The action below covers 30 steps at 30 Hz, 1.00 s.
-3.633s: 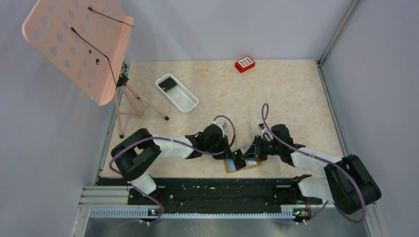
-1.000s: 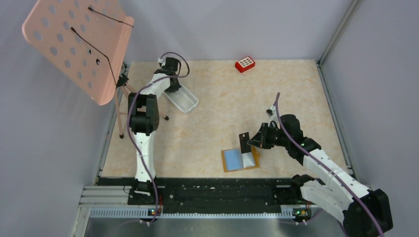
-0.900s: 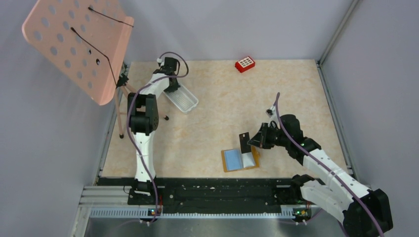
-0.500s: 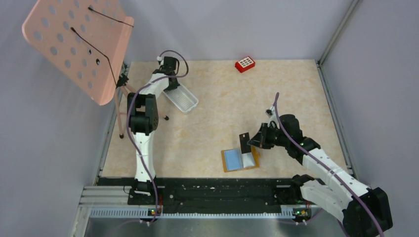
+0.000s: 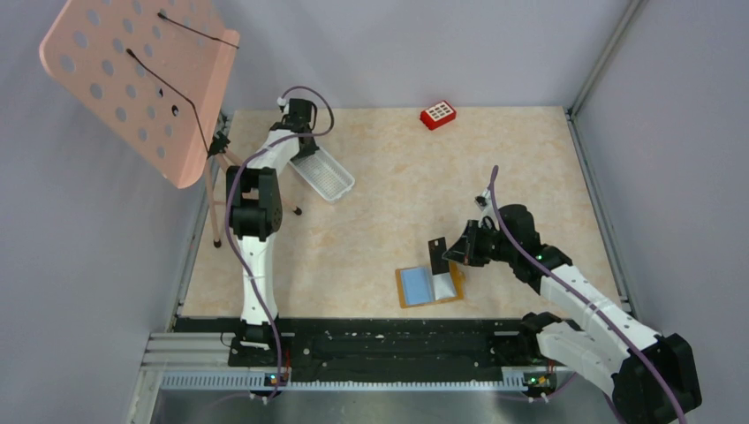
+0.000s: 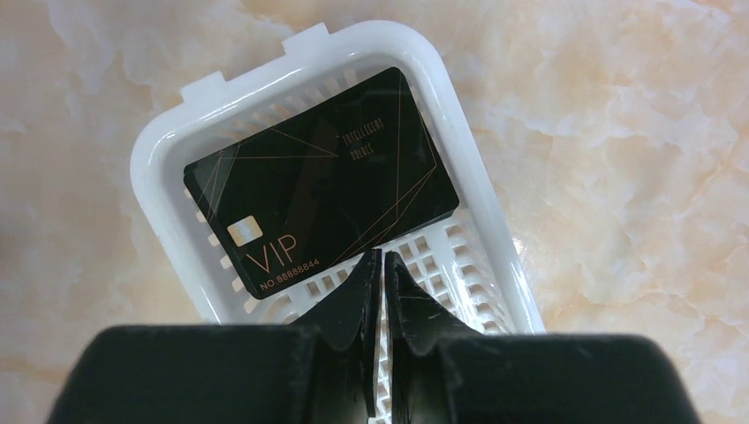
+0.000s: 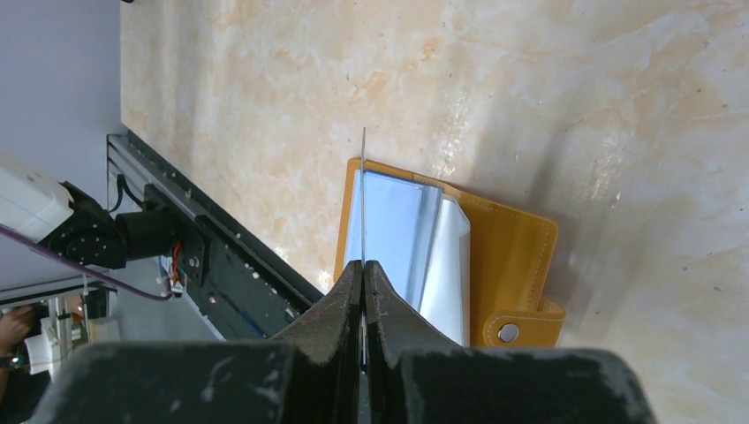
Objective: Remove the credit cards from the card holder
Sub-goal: Place the credit card in the storage box.
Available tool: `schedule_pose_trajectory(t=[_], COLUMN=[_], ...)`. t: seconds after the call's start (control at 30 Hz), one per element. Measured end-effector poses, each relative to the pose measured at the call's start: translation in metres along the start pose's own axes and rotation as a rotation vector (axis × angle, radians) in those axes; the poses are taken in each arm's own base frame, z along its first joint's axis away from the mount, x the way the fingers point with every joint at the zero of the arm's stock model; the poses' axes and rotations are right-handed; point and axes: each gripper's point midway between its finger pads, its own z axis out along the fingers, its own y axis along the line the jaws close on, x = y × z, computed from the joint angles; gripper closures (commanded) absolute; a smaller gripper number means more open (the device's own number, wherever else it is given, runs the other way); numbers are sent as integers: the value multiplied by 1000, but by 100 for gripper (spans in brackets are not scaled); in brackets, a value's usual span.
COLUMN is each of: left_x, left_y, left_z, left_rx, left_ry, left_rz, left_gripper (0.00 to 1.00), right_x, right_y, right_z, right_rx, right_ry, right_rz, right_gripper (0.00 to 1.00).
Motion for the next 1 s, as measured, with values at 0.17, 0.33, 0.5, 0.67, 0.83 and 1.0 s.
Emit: schedule_pose_trajectory(t=[0.17, 0.33, 0.5, 0.67, 0.83, 1.0], left_x=[0, 1, 18, 48, 58, 85], left_y=[1, -2, -19, -41, -82, -121], left_z=[1, 1, -4, -37, -108, -211], left_rx=[5, 23, 152, 338, 594, 875], left_ry=[5, 12, 62, 150, 179, 183], left_rz=[-3, -2, 1, -1, 22, 90], left_gripper=[90, 88, 83, 75, 70, 69], right_x=[0, 0, -6, -13, -7, 2], right_y=[0, 1, 5, 13, 22, 49], right_z=[0, -2, -5, -8, -10, -20], right_rx=[0, 1, 2, -25, -83, -241], right_ry=[-3, -6, -14, -24, 8, 49], right_rz=[-1, -2, -16, -60, -93, -134], right_gripper=[100, 100, 100, 100, 100, 100])
